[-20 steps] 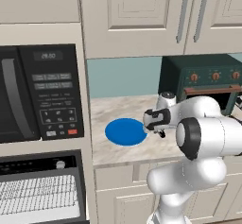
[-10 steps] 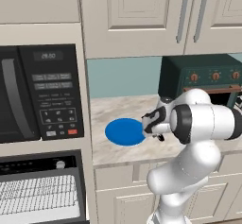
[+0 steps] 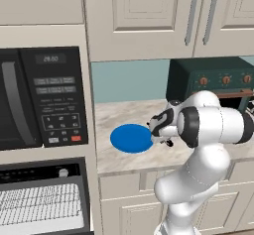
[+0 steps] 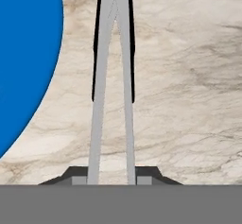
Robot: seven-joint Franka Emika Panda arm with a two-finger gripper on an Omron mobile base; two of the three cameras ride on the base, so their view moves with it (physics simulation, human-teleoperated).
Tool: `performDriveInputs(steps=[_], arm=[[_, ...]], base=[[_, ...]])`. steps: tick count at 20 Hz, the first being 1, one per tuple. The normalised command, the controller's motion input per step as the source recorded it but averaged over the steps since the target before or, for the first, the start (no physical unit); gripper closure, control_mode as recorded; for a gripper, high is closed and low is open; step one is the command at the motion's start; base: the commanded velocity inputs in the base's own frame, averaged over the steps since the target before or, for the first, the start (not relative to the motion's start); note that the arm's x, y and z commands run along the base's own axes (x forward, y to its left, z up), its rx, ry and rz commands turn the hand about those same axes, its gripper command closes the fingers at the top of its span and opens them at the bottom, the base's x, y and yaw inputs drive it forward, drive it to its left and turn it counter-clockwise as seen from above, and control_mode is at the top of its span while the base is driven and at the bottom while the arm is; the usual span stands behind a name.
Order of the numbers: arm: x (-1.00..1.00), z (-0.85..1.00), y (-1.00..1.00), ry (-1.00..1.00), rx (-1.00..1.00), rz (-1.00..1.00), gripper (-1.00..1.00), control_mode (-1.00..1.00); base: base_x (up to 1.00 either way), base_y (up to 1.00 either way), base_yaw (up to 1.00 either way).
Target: Pick up the tongs from the counter and place them near the plate next to the oven.
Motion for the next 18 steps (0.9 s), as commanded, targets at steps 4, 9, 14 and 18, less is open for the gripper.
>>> performDriveInputs(steps=[4,9,14,18], arm=[[0.00,0.21,-0.10,-0.17,0.10,0.05,-1.00,-1.00],[-0.02,0.44,0.00,-0.22,0.02,0.05,-1.00,-1.00],[-0.75,1.00,-0.01,-0.28,0.06,0.20,-1.00,-1.00],[-1.00,1.00,0.00,-0.16,0.00,0.16,-1.00,-1.00]], base=[[0.00,0.00,0.00],[0.00,0.00,0.00],[0.00,0.00,0.00],[0.00,0.00,0.00]])
